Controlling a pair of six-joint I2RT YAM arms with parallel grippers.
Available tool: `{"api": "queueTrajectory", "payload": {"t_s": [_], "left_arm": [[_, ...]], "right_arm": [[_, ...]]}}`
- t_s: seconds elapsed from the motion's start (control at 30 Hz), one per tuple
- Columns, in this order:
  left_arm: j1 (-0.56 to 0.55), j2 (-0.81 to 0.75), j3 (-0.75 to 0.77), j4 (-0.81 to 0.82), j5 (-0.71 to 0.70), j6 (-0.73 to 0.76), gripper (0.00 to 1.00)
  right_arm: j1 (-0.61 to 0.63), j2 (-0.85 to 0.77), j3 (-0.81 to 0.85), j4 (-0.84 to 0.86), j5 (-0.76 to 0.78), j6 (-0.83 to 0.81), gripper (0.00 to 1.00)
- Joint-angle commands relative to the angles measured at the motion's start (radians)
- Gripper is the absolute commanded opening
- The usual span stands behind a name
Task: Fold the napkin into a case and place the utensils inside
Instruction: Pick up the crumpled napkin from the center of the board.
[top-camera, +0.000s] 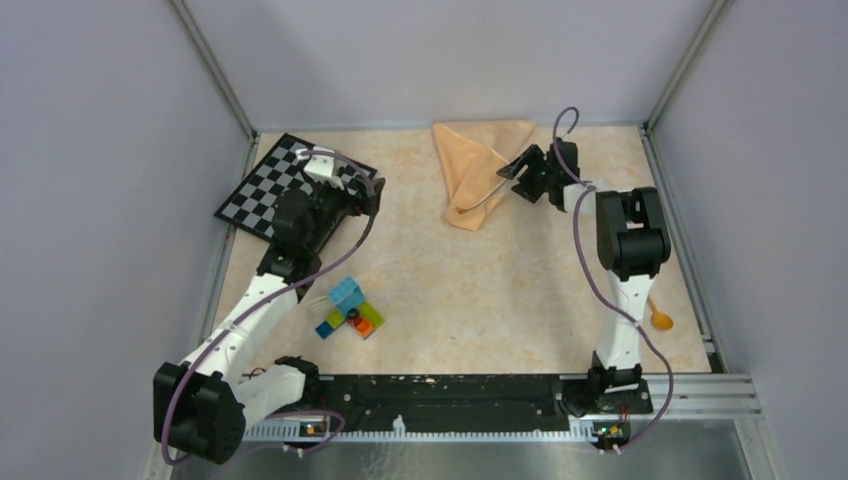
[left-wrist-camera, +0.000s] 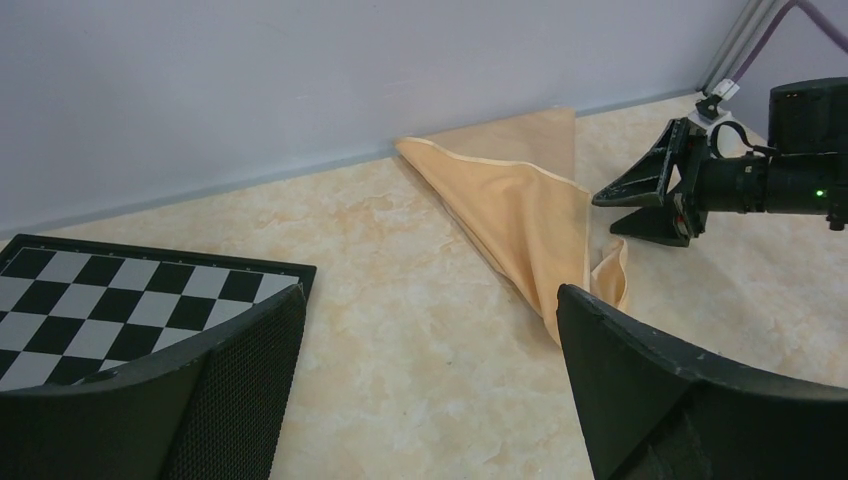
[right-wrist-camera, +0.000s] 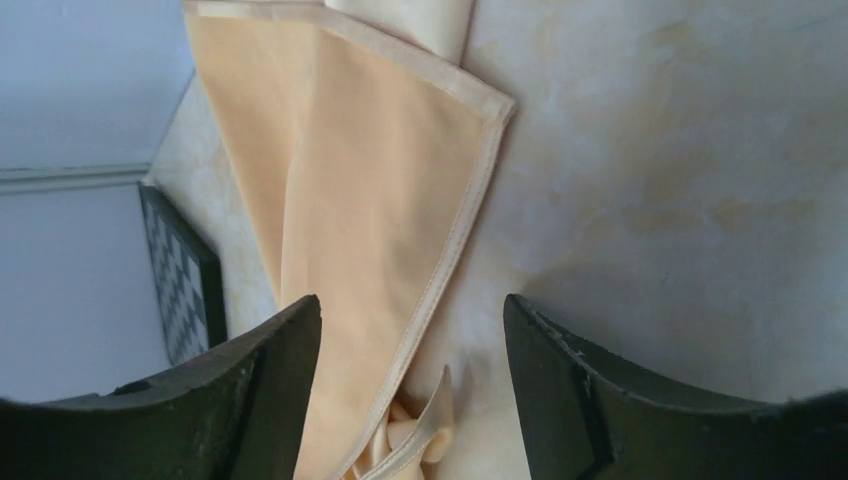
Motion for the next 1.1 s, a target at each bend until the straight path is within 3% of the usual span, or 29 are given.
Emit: {"api": "queueTrajectory", "payload": {"t_s": [0.0, 0.37, 0.63, 0.8, 1.07], "left_arm": [[-0.001, -0.001, 0.04, 0.035, 0.03, -0.002, 0.99], [-0.001, 0.001, 0.043, 0.031, 0.044, -0.012, 0.99], [-0.001, 0.006, 0.04, 0.031, 0.045, -0.015, 0.99], [-0.003, 0.003, 0.037, 0.03, 0.039, -0.012, 0.99], [-0.003, 0.002, 0.034, 0.029, 0.034, -0.011, 0.99]], "right_arm": [[-0.05, 0.111, 0.054, 0.168, -0.154, 0.119, 0.62], [-0.055, 0.278, 0.362, -0.242, 0.06, -0.193, 0.63], [0.044, 0.38, 0.67, -0.593, 0.282, -0.536, 0.69], [0.104, 0.449, 0.847, -0.782, 0.428, -0.6, 0.6], [0.143, 0.478, 0.881, -0.835, 0.458, -0.633, 0.56]]}}
